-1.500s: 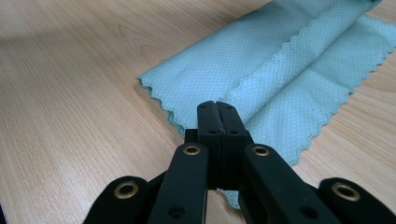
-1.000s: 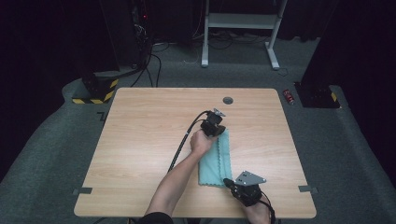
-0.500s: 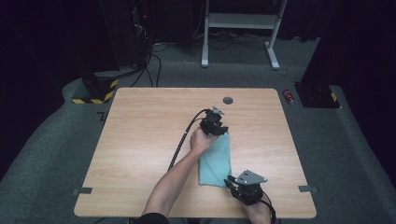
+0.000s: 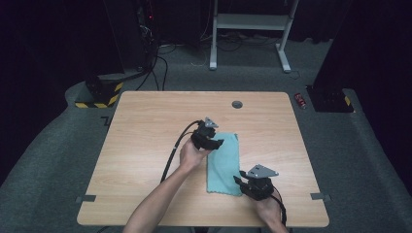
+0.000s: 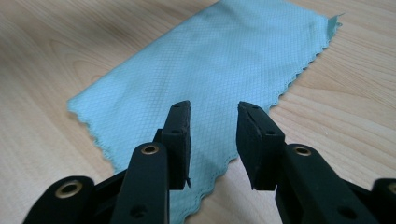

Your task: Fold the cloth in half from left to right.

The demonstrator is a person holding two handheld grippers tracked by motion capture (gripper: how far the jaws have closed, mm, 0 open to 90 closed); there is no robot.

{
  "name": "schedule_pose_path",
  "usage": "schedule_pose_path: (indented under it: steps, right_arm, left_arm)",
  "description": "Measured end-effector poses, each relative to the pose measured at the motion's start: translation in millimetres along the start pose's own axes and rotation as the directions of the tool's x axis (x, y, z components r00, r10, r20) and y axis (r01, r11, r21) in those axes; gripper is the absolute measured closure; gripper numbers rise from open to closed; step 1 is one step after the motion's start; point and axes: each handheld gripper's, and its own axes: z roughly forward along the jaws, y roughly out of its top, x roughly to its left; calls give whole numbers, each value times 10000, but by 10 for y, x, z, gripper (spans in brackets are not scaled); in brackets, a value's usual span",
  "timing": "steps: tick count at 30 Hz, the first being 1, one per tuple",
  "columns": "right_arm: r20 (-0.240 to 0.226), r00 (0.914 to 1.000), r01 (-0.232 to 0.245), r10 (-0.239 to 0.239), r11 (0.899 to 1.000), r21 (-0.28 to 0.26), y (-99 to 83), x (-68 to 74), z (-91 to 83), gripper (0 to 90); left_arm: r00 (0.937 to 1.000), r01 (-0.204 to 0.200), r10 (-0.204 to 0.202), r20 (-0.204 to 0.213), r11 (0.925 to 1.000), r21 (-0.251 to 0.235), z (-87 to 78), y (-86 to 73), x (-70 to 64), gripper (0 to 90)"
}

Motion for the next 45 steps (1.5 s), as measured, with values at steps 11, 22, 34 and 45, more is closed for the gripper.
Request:
schedule_pose_path:
  steps: [11,22,34,45]
  right_arm:
    - [131,9994,299,-312,9955,902,-4,-29,187,636]
    - [189,9997,110,-127,9962,866,-19,-133,155,628]
    - [33,10000,-49,46,9956,936,-27,-167,194,628]
    - [-57,9998,-170,176,9961,869,0,-190,217,631]
  left_arm:
    - [9997,-170,180,-180,9985,514,-77,-425,-75,497]
    - [9999,-144,142,90,9995,279,-325,-655,-250,480]
    - [9951,-912,936,-315,9935,685,-402,-899,-498,452]
    - [9922,-1242,1241,68,9897,708,-486,-973,-692,423]
